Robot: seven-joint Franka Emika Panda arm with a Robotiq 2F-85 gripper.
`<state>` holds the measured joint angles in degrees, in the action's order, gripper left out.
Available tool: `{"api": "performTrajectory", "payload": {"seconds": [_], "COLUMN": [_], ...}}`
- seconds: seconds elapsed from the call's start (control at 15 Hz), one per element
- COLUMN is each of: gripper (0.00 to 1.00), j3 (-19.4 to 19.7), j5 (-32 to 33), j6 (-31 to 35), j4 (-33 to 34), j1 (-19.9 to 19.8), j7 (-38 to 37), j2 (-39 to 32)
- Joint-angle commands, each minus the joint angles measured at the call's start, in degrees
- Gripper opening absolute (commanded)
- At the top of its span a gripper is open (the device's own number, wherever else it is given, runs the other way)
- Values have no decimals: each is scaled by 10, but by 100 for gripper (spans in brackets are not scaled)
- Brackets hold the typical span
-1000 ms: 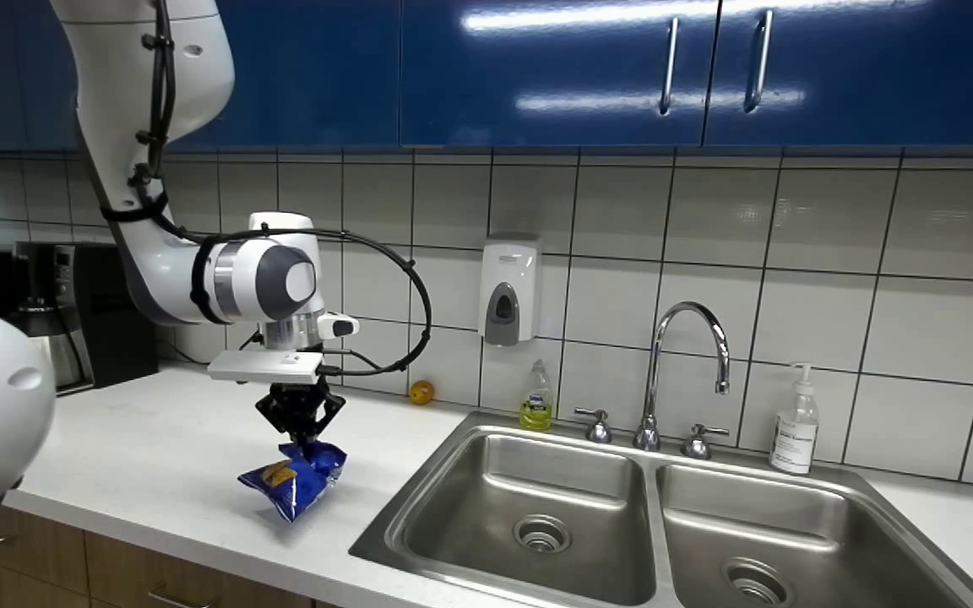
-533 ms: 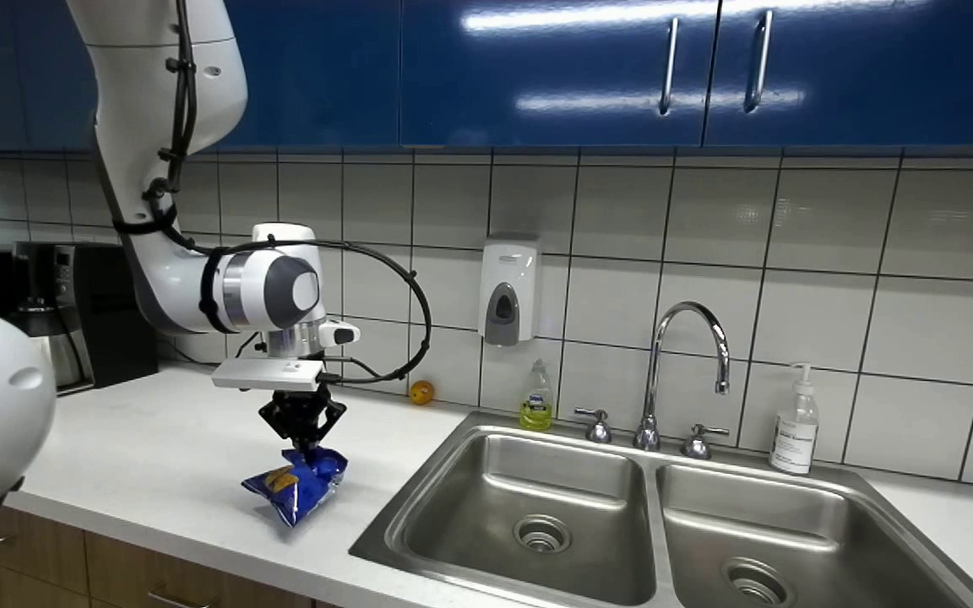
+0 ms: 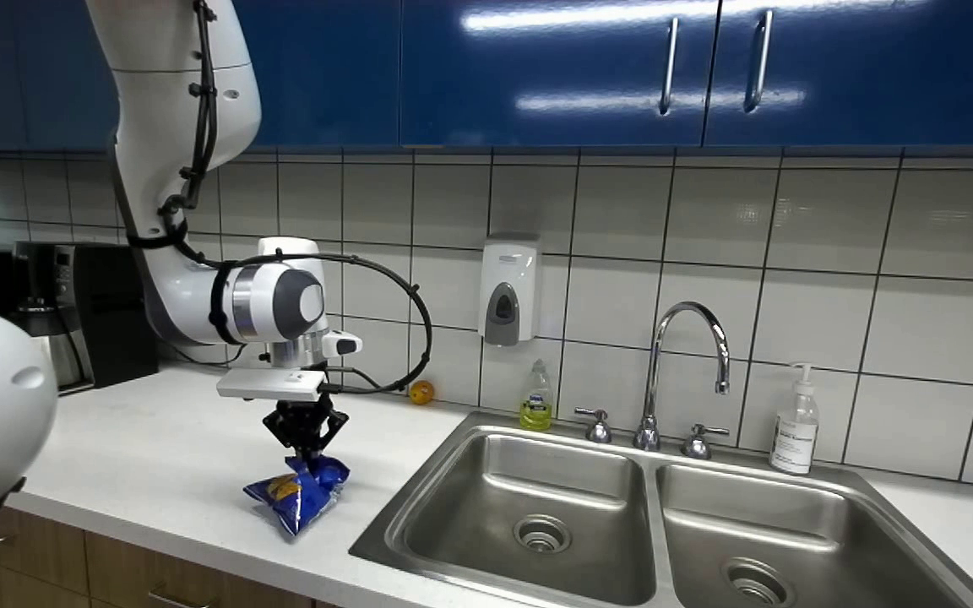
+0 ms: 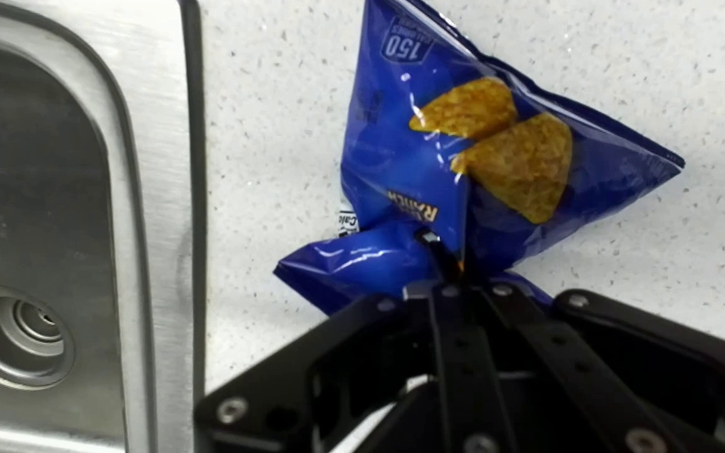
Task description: Pick up the blue object from the sink and put it on the counter
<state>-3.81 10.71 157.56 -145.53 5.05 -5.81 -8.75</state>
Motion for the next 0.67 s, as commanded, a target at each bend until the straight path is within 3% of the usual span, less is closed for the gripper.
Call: {"api": "performTrajectory", "payload": {"seconds": [0.0,0.07,0.2,0.6], "gripper": [0,26,34,80], "j3": [15,17,20,14], "j5": [22,25,24,2], "j6": [4,4,3,-3], "j4": [15,17,17,0], "j1": [16,18,21,17], "j7": [-31,-36,-36,-23], "j2": [-16,-17,-15,23]}}
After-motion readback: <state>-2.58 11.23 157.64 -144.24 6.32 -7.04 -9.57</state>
